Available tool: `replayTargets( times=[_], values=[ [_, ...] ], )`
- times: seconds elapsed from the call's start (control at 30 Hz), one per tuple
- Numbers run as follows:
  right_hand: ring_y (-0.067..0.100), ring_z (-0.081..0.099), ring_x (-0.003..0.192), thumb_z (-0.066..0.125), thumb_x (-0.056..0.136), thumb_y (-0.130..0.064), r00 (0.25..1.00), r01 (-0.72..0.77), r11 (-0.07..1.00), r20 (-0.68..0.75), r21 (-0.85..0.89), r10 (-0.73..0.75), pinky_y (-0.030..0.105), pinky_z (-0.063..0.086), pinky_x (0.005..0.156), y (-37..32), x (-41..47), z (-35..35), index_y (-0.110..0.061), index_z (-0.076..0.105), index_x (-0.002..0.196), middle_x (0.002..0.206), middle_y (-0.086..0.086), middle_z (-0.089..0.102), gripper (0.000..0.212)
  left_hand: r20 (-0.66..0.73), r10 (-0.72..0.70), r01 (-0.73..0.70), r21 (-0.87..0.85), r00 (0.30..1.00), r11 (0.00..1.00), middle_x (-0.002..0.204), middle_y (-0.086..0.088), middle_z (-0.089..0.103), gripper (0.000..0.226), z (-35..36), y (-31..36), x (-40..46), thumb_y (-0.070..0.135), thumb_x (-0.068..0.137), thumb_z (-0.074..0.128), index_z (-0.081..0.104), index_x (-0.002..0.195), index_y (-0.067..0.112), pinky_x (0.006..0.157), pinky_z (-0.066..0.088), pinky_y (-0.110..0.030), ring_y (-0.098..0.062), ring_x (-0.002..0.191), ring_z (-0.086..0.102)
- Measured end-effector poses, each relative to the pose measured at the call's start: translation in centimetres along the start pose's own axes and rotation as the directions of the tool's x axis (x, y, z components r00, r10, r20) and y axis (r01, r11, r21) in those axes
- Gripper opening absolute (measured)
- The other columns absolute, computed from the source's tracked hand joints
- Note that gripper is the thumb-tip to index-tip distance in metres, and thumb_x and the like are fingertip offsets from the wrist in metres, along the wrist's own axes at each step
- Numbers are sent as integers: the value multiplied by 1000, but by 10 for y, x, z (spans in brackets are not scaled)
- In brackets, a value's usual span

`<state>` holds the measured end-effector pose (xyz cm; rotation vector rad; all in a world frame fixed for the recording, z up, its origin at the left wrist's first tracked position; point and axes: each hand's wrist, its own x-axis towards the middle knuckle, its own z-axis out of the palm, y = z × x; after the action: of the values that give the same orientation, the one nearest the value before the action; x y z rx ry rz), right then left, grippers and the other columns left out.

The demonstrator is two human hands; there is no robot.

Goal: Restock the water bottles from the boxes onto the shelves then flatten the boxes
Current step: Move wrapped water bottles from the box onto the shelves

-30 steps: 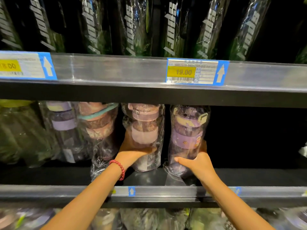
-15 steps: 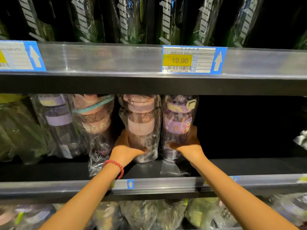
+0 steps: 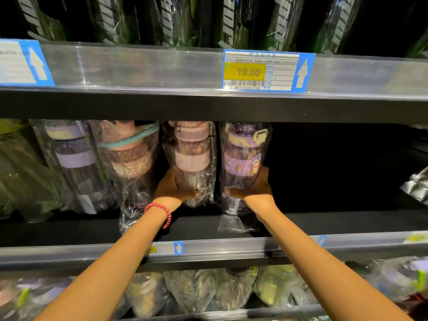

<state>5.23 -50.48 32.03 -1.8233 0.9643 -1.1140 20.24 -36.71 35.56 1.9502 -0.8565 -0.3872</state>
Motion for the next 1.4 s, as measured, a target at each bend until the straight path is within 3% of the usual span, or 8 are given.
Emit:
replayTargets(
  times=[0.37,0.47,0.53,0.63,0.8,1.03,1.17,1.4],
  values=[
    [25,51,121,87,63,-12,997,-76,997,15,-17,76,20,40,90,-10,-1,2,-8,37,133,132,11,51,86,79,-34,37,-37,996,999,136,-11,48,84,-2,4,-9,21,71,81,34,139,8,96,38,-27,-29,124,47],
    [18,50,118,87,62,-10,995,-85,996,51,31,84,23,42,95,-16,-5,-8,-8,35,135,126,5,51,90,55,-162,164,-19,985,986,141,-27,41,75,-8,0,-28,37,76,76,46,118,-18,101,36,-34,-35,129,43],
    [21,48,120,86,63,-8,985,-164,978,73,128,156,34,44,100,-20,-14,-18,-11,30,137,125,3,47,93,28,-167,165,58,986,985,130,-41,43,46,-9,-7,-42,11,90,58,47,103,-32,97,39,-41,-42,123,47],
    [23,50,119,80,72,-14,985,-174,982,0,70,175,30,44,92,-27,-40,-35,-11,34,137,128,7,48,80,35,-47,49,-74,998,996,118,-23,59,46,-11,-8,-59,11,81,68,51,117,-13,86,45,-41,-22,105,54],
    [10,56,101,76,78,-19,990,-135,982,-24,131,140,13,42,74,-38,-85,-50,-16,49,122,119,-1,54,52,33,62,-45,-387,998,921,132,1,51,59,-23,-17,-80,10,78,73,44,128,21,99,40,-30,-18,123,49],
    [3,65,95,75,76,-4,968,-106,939,248,327,23,15,51,75,-64,-129,-19,-20,57,107,111,-2,63,40,-116,80,-125,-458,990,880,125,10,58,58,-52,-38,-129,1,76,71,51,121,32,97,46,-30,-4,116,56],
    [14,64,100,73,75,2,847,-164,910,527,380,-67,21,53,79,-75,-162,15,-21,55,107,114,1,62,43,-262,-92,-36,-447,961,894,124,12,57,57,-75,-64,-186,2,77,71,51,123,29,99,46,-34,-2,116,55],
    [8,61,99,79,74,-5,436,-364,903,898,230,-53,20,55,76,-43,-245,57,-26,53,110,116,-3,58,49,-457,-460,258,-437,762,862,128,5,53,63,-73,-130,-316,12,76,75,45,129,28,97,46,-33,-15,120,52]
  ],
)
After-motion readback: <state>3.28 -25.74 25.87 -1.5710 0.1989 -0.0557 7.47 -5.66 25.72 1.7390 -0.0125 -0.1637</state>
